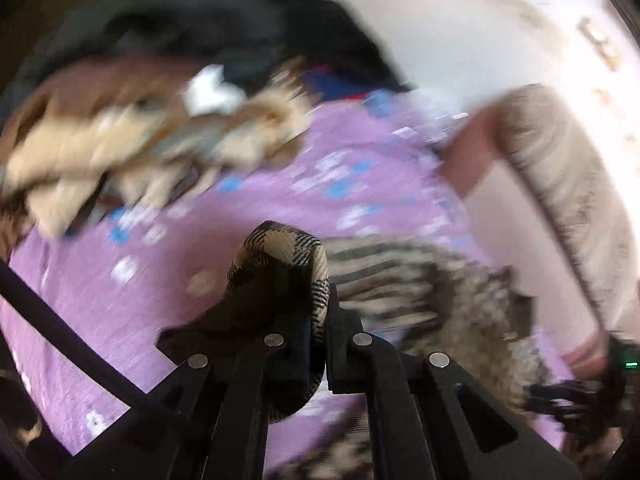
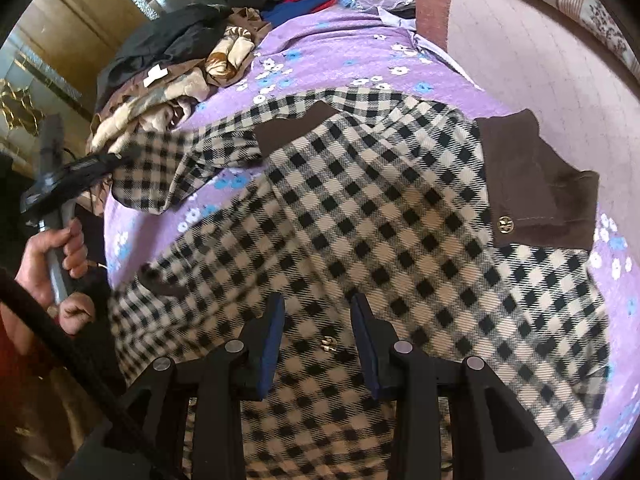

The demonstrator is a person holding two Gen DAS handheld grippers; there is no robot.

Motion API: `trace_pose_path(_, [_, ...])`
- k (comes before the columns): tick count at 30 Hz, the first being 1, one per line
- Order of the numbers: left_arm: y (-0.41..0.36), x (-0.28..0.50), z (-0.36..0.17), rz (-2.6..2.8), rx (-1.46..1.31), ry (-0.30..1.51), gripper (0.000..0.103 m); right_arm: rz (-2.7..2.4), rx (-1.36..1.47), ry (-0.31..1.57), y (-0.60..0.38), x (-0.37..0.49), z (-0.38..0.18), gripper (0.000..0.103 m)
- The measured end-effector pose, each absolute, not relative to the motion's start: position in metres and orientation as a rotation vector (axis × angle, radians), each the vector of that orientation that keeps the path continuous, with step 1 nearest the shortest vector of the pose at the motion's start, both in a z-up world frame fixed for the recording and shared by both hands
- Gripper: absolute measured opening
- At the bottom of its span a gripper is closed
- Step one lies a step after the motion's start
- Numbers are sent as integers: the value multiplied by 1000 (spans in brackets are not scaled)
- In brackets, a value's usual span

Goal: Fold large clothes

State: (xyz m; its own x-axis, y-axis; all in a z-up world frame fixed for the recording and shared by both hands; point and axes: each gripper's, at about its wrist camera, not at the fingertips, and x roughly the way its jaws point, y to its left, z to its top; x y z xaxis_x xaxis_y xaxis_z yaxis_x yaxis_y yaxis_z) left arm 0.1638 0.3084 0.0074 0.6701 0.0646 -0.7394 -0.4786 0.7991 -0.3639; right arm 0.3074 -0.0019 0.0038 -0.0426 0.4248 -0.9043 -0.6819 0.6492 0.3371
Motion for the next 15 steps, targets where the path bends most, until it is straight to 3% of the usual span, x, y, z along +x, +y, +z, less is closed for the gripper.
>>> trace_pose_path(7, [231, 203, 110, 120, -435, 695, 4, 875, -169, 1318, -9, 315, 35, 38])
trace_pose_path(15, [123, 224, 163, -100, -364, 677, 4, 779, -52, 1317, -46, 340, 64, 38])
